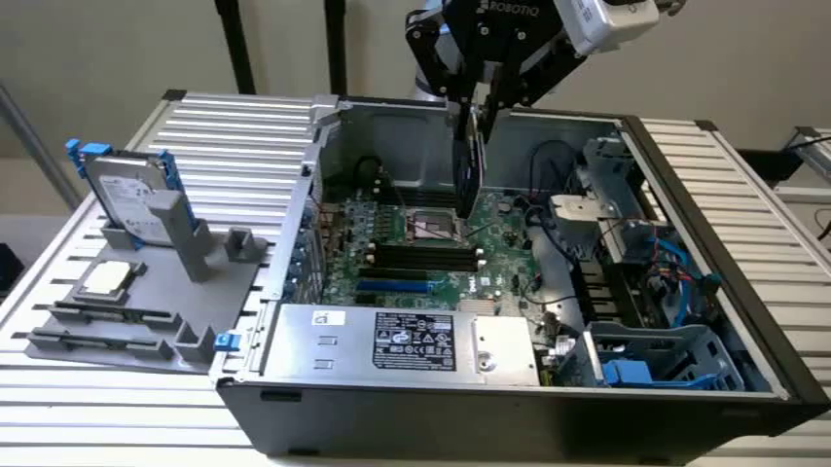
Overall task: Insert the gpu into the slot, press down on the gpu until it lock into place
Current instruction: 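Insert the gpu into the slot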
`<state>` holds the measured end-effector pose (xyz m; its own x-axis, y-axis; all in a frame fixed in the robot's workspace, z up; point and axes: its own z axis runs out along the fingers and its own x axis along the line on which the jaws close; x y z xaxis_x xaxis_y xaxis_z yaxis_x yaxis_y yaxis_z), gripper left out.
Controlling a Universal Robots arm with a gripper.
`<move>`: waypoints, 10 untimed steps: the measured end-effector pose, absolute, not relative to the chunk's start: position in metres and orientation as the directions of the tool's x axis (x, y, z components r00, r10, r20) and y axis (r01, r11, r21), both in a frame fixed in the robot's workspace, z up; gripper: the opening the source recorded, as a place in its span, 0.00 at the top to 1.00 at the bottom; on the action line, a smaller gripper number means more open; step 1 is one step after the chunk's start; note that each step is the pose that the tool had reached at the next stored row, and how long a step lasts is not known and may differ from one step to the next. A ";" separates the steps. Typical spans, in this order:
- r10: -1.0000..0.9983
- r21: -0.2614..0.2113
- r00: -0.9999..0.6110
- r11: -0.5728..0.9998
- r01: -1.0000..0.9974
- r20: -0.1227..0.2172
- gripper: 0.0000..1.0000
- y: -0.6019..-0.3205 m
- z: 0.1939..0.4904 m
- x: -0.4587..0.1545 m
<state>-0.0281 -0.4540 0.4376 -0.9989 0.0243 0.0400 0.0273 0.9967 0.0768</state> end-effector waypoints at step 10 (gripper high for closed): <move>0.024 0.077 -0.999 0.997 0.027 0.040 0.74 -0.454 0.438 -0.028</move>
